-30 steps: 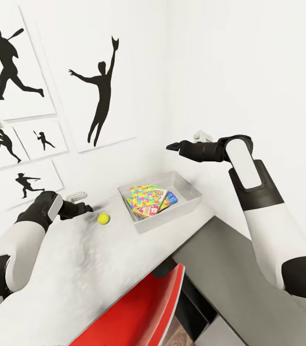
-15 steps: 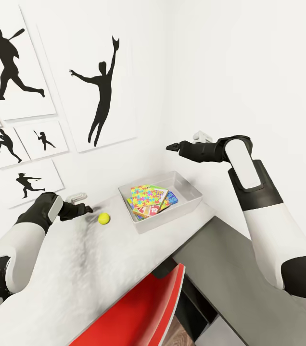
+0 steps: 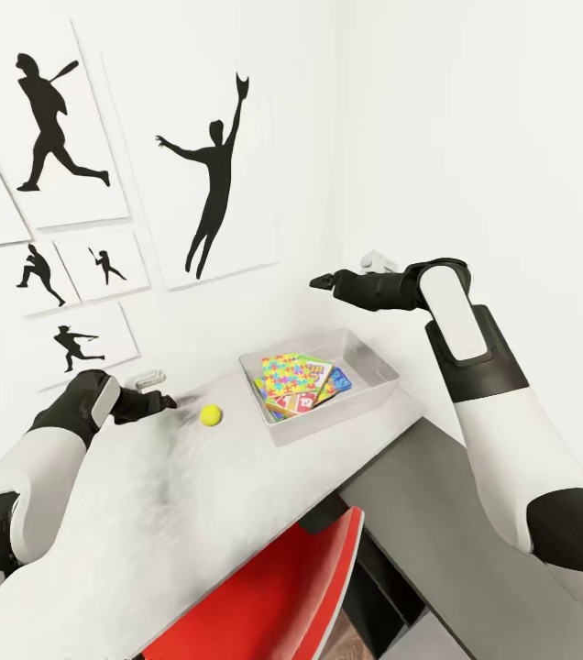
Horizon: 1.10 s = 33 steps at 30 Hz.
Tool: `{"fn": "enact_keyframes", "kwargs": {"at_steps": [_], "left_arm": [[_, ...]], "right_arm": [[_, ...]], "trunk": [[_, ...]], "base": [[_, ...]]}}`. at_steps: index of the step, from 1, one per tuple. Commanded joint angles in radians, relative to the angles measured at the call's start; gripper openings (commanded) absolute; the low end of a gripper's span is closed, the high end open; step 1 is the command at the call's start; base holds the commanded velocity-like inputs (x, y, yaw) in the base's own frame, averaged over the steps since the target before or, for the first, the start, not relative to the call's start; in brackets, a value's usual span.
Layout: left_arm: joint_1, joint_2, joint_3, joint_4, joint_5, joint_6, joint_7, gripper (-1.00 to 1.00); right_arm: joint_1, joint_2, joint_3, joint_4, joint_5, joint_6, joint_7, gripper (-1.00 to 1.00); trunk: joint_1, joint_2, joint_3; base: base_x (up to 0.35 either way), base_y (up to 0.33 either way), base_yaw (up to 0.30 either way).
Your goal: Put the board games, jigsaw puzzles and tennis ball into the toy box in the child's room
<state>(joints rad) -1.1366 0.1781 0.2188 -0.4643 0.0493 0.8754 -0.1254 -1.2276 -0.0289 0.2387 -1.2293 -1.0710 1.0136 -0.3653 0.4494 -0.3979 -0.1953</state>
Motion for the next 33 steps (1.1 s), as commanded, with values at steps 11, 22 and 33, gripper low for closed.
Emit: {"fn": "enact_keyframes", "kwargs": {"at_steps": [11,22,33], "left_arm": [[0.001,-0.002,0.003,0.000,0.004,0.004,0.001,1.00],[0.002,-0.003,0.002,0.000,0.004,0.004,0.002,1.00],[0.010,-0.002,0.003,0.000,0.006,0.004,0.001,1.00]], "right_arm": [[-0.001,0.007,0.001,-0.001,-0.010,0.001,-0.013,1.00],[-0.001,0.011,0.001,-0.001,-0.010,0.001,-0.014,1.00],[-0.001,0.011,0.000,-0.001,-0.010,0.001,-0.014,1.00]], "trunk": [[0.001,-0.002,0.000],[0.001,-0.002,0.004],[0.001,-0.002,0.004]], "base": [[0.000,0.000,0.040],[0.000,0.000,0.066],[0.000,0.000,0.000]]}}
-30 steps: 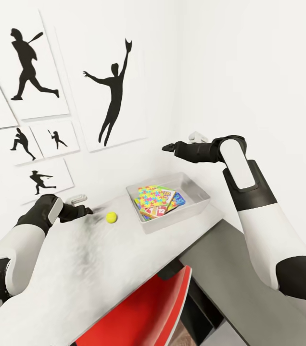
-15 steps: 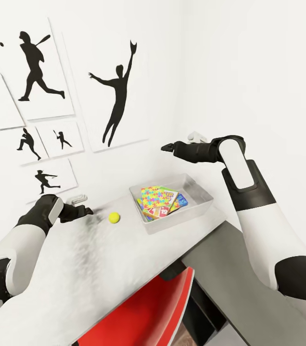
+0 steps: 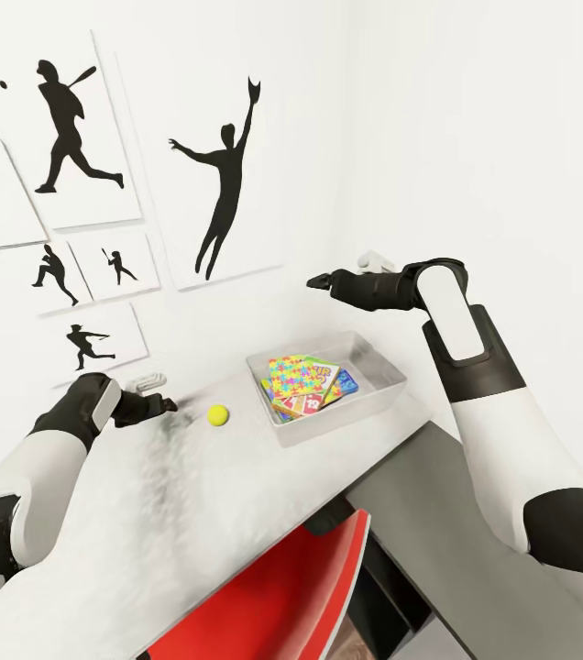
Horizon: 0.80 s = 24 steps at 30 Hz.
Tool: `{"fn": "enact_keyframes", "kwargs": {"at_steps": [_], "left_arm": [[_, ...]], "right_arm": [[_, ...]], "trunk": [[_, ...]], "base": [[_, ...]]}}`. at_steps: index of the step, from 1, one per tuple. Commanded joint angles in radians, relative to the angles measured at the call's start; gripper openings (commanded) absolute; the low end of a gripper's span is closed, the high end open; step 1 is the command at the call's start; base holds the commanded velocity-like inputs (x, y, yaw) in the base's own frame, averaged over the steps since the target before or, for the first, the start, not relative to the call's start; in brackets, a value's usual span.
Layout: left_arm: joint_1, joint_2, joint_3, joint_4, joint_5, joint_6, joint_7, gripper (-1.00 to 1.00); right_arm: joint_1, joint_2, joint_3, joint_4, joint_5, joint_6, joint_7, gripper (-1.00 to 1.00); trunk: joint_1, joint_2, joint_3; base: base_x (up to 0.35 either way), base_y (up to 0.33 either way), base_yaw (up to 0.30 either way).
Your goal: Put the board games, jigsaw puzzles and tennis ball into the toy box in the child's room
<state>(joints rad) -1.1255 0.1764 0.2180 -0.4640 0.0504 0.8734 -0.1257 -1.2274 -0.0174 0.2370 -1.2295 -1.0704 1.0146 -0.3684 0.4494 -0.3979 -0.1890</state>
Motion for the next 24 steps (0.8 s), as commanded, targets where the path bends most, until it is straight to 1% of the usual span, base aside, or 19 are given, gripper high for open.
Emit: {"fn": "enact_keyframes", "kwargs": {"at_steps": [1,9,15,24], "left_arm": [[-0.001,0.000,0.004,-0.001,0.005,0.006,0.001,1.00],[0.000,0.000,0.003,-0.001,0.005,-0.004,0.001,1.00],[0.000,-0.001,0.003,-0.001,0.005,-0.009,0.000,1.00],[0.000,-0.001,0.003,-0.001,0.005,-0.011,-0.001,1.00]], "right_arm": [[-0.001,-0.001,0.002,-0.001,-0.010,0.000,-0.010,1.00],[-0.001,-0.001,0.002,-0.001,-0.011,0.001,-0.010,1.00],[-0.001,-0.001,0.001,-0.001,-0.009,0.001,-0.010,1.00],[-0.001,-0.001,0.001,-0.001,-0.010,0.001,-0.010,1.00]], "trunk": [[0.001,-0.002,-0.002],[0.001,-0.002,-0.002],[0.001,-0.002,-0.002],[0.001,-0.002,-0.002]], "base": [[0.000,0.000,0.000],[0.000,0.004,0.000],[0.000,0.106,0.000],[0.006,0.014,0.000]]}}
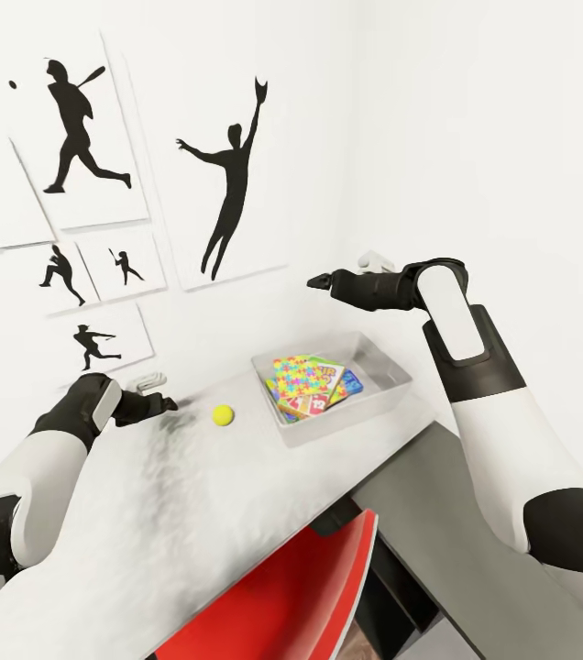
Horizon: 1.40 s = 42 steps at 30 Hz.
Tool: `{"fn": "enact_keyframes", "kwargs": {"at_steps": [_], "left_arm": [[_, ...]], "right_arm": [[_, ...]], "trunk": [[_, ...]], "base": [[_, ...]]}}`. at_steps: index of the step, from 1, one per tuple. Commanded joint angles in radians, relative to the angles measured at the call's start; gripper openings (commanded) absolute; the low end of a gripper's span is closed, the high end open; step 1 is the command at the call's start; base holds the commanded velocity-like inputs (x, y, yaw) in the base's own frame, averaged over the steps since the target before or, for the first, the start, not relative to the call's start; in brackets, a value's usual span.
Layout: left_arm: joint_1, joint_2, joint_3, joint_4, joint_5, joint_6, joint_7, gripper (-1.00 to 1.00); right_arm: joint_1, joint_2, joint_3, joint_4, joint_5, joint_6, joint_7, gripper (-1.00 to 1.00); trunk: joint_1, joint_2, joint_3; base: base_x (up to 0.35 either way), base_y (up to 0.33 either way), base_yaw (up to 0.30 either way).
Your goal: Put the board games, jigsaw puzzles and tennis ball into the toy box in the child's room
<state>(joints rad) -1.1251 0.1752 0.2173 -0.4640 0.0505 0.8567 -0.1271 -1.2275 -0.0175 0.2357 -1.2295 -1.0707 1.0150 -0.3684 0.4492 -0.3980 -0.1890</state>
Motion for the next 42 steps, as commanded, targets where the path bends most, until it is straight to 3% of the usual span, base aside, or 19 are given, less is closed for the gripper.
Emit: {"fn": "enact_keyframes", "kwargs": {"at_steps": [1,25,30,34,37,42], "left_arm": [[0.000,-0.001,0.004,-0.001,0.005,0.006,0.001,1.00],[0.002,-0.007,0.005,-0.001,0.005,0.007,0.006,1.00],[0.002,-0.020,0.005,-0.001,0.004,0.009,0.009,1.00],[-0.002,-0.038,0.005,-0.001,0.002,0.009,0.014,1.00],[-0.008,-0.061,0.005,-0.001,0.002,0.008,0.066,1.00],[-0.020,-0.090,0.005,-0.001,0.007,-0.029,0.163,1.00]], "right_arm": [[-0.001,-0.001,0.002,-0.001,-0.010,0.000,-0.010,1.00],[-0.001,-0.002,0.002,-0.012,-0.011,0.002,-0.010,1.00],[-0.001,-0.001,0.004,-0.018,-0.011,0.002,-0.015,1.00],[-0.001,0.000,0.005,-0.051,-0.012,0.010,-0.072,1.00],[-0.001,0.002,0.005,-0.095,-0.019,0.014,-0.142,1.00],[-0.001,0.002,0.003,-0.122,-0.025,0.016,-0.181,1.00]], "trunk": [[0.001,-0.002,-0.002],[0.001,-0.002,-0.002],[0.001,-0.002,-0.002],[0.001,-0.002,-0.002],[0.001,-0.002,-0.002],[0.001,-0.002,-0.002]], "base": [[0.126,0.041,0.000],[0.033,0.011,0.000],[0.000,0.000,0.000],[0.000,0.000,0.000],[0.000,0.000,0.000],[0.000,0.000,0.000]]}}
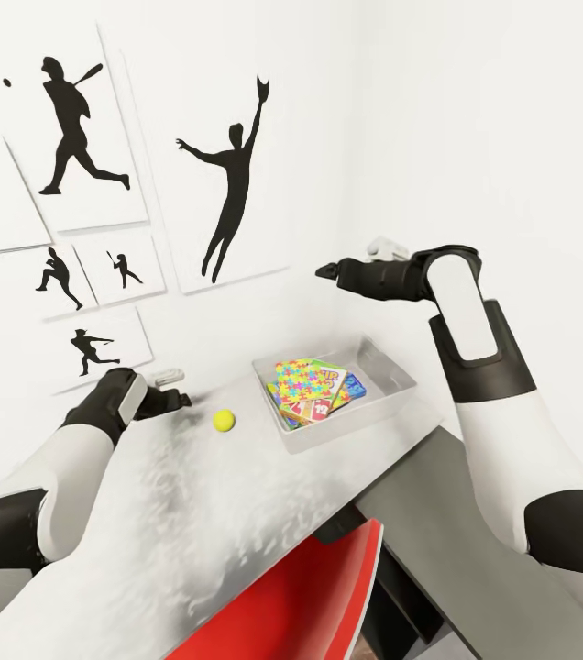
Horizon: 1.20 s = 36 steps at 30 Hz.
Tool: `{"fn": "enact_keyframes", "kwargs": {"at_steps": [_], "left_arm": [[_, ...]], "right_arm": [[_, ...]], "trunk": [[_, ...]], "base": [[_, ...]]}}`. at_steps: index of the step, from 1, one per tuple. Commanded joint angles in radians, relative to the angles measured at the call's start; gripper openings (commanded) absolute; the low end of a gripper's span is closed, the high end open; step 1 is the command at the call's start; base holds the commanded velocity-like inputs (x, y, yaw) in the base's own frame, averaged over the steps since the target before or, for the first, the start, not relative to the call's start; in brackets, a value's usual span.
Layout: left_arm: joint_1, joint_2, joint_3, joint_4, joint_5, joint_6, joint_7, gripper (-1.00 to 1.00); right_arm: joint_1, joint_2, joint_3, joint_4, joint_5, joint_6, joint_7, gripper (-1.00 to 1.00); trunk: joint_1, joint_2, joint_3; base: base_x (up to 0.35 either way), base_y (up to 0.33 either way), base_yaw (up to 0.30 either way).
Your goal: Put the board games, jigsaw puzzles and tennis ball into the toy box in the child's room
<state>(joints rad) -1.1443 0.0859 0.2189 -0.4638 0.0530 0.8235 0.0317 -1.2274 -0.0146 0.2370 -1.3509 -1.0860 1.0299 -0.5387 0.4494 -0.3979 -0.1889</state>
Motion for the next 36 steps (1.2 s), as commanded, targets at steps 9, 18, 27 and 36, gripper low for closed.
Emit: {"fn": "enact_keyframes", "kwargs": {"at_steps": [9,18,27,36], "left_arm": [[-0.005,-0.022,0.004,-0.002,0.007,-0.072,0.030,1.00],[-0.005,-0.029,0.004,-0.003,0.006,-0.148,0.031,1.00],[-0.005,-0.031,0.006,-0.004,0.010,-0.184,0.019,1.00],[-0.005,-0.070,0.007,-0.010,0.010,-0.200,0.016,1.00]], "right_arm": [[-0.001,-0.002,0.006,-0.030,-0.010,0.001,-0.019,1.00],[-0.001,0.000,0.033,-0.033,-0.010,0.001,-0.020,1.00],[-0.001,0.000,0.034,-0.034,-0.011,0.001,-0.020,1.00],[-0.001,-0.001,0.036,-0.034,-0.011,0.001,-0.020,1.00]], "trunk": [[0.001,-0.002,-0.003],[0.001,-0.002,-0.016],[0.001,-0.002,-0.030],[0.001,-0.002,-0.045]], "base": [[0.000,0.000,0.000],[0.000,0.000,0.000],[0.000,0.000,0.000],[0.000,0.000,0.000]]}}
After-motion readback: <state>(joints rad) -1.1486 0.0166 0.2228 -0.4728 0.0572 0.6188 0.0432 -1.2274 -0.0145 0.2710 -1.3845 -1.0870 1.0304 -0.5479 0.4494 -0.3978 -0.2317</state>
